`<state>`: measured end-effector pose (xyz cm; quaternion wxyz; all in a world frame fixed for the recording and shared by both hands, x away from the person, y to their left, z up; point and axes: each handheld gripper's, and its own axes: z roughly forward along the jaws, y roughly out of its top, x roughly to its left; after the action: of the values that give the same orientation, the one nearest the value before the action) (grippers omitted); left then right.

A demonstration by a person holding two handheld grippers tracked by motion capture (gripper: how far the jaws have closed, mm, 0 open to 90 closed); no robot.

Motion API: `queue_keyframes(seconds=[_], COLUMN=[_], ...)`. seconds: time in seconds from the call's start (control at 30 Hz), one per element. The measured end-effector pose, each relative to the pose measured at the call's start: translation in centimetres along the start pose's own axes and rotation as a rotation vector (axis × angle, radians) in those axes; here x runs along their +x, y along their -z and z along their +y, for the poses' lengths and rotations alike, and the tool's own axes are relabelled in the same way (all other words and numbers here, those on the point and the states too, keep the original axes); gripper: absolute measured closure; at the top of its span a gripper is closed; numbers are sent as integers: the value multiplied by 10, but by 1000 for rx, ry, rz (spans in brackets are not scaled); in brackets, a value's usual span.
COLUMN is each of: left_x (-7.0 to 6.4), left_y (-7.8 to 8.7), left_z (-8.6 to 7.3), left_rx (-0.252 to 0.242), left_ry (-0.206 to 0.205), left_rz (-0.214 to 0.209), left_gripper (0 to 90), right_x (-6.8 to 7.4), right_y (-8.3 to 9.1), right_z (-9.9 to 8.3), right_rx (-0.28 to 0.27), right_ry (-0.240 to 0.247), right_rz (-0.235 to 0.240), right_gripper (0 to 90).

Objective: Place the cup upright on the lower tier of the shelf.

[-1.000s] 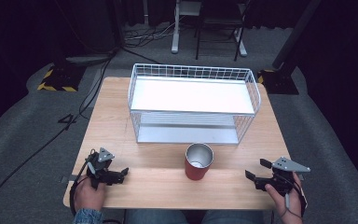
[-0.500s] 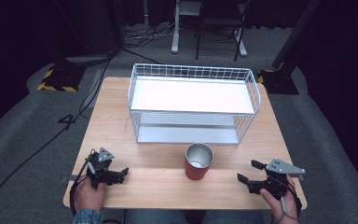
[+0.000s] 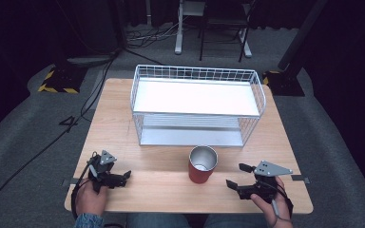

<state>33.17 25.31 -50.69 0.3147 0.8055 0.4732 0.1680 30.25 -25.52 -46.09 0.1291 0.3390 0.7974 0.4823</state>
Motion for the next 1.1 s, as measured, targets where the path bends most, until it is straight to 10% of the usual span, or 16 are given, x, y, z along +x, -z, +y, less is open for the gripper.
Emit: queue_keyframes(seconds=[0.53, 1.1], left_x=[0, 0], left_y=[0, 0], left_z=[0, 0], left_rx=[0, 1], left_ry=[0, -1], left_rz=[0, 0], left_gripper=[0, 0], right_x=[28, 36], right_y=[-43, -76], right_z=[6, 4], right_rx=[53, 53], right_ry=[44, 36], right_rz=[120, 100], right_gripper=[160, 140])
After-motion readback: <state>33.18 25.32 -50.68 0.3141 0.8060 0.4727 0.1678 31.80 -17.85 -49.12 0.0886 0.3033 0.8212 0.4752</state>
